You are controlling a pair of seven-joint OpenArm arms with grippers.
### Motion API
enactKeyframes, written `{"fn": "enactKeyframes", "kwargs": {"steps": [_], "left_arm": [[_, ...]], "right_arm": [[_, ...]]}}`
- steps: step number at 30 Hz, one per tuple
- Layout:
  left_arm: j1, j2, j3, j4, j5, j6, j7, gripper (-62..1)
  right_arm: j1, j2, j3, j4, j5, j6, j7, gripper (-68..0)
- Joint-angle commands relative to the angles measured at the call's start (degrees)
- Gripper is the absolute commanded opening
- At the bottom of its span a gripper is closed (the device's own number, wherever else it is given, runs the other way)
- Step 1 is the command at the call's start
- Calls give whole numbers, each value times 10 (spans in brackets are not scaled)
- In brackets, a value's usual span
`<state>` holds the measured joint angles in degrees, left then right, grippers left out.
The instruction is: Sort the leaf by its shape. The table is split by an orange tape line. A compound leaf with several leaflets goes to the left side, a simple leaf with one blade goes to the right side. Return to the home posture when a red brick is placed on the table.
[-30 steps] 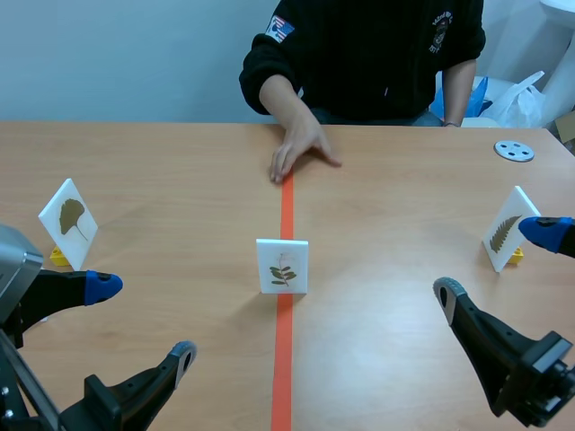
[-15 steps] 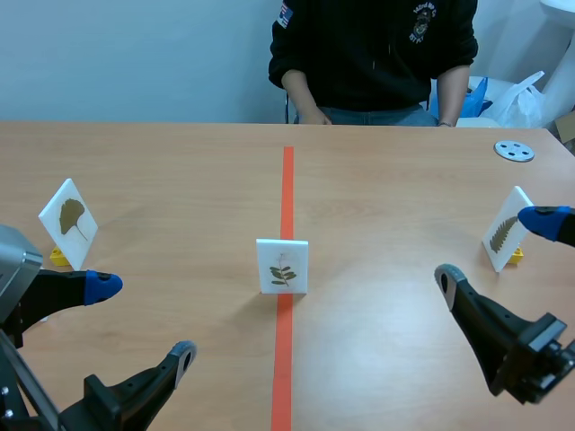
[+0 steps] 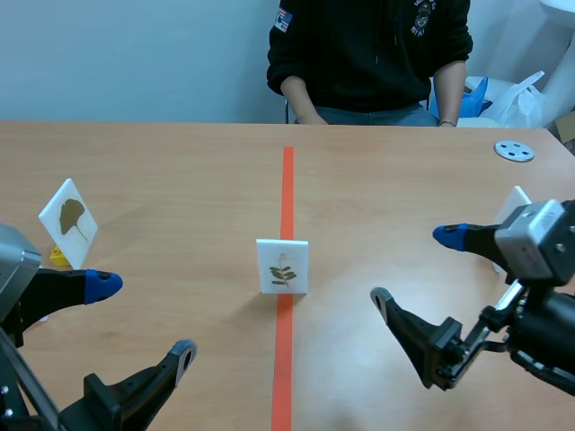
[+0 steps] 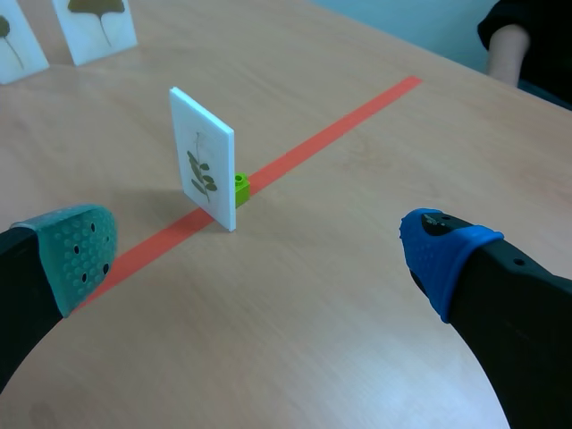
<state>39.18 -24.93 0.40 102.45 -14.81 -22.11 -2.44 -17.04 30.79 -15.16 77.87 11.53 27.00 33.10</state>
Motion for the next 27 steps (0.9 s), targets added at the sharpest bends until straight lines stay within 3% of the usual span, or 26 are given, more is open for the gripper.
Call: {"fn": "enactKeyframes", "kwargs": {"steps": [1, 9, 19, 27], "left_arm": [[-3, 1, -1, 6, -6, 1, -12, 14], [-3, 2, -1, 6, -6, 1, -12, 14], [-3, 2, -1, 6, -6, 1, -12, 14], [-3, 2, -1, 6, -6, 1, -12, 14]], "right_arm": [[28, -8, -1, -9, 0, -2, 10, 4], [138, -75, -74, -119, -32, -6, 9, 4], [225, -158, -139, -235, -59, -82, 9, 4], [279, -219, -162, -329, -71, -112, 7, 4]]}}
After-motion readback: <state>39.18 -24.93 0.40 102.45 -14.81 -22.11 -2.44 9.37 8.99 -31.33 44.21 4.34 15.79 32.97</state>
